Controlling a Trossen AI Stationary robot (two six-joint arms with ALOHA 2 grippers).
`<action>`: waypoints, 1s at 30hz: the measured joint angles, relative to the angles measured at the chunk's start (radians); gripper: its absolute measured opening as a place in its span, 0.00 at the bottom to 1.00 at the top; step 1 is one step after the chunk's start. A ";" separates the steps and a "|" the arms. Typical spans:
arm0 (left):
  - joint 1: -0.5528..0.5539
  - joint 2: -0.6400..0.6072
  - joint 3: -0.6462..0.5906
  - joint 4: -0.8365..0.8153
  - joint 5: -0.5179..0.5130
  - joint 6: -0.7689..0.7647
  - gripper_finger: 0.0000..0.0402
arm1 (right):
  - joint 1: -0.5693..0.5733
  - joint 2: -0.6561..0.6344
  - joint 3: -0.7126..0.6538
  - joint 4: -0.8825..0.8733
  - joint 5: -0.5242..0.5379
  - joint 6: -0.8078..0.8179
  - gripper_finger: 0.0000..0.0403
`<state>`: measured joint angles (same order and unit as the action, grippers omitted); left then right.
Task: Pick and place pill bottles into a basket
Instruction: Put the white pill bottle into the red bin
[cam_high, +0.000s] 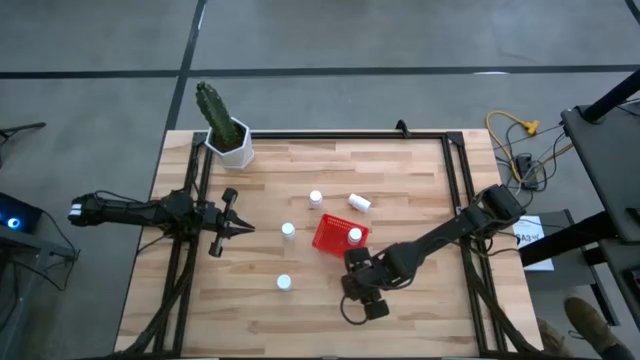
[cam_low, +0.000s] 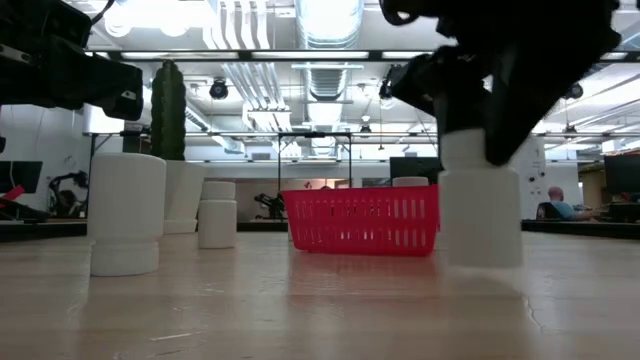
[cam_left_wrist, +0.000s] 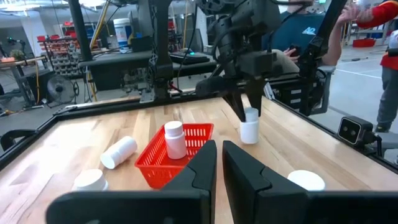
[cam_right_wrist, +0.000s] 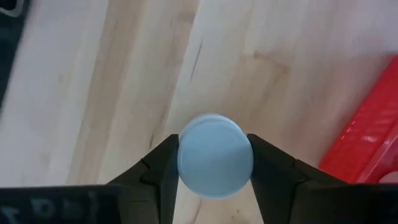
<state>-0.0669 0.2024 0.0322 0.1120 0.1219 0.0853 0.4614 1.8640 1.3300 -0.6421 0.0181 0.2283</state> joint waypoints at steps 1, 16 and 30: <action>0.000 0.000 0.000 0.000 0.000 0.000 0.03 | 0.000 0.000 0.010 -0.001 0.000 0.000 0.36; 0.000 0.000 0.000 0.000 0.000 0.000 0.03 | -0.076 -0.006 0.260 -0.154 0.011 -0.187 0.36; 0.000 0.001 0.000 -0.001 0.000 0.000 0.03 | -0.266 -0.006 0.381 -0.351 0.003 -0.267 0.36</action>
<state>-0.0670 0.2032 0.0322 0.1112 0.1222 0.0853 0.1957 1.8584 1.7111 -0.9926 0.0216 -0.0387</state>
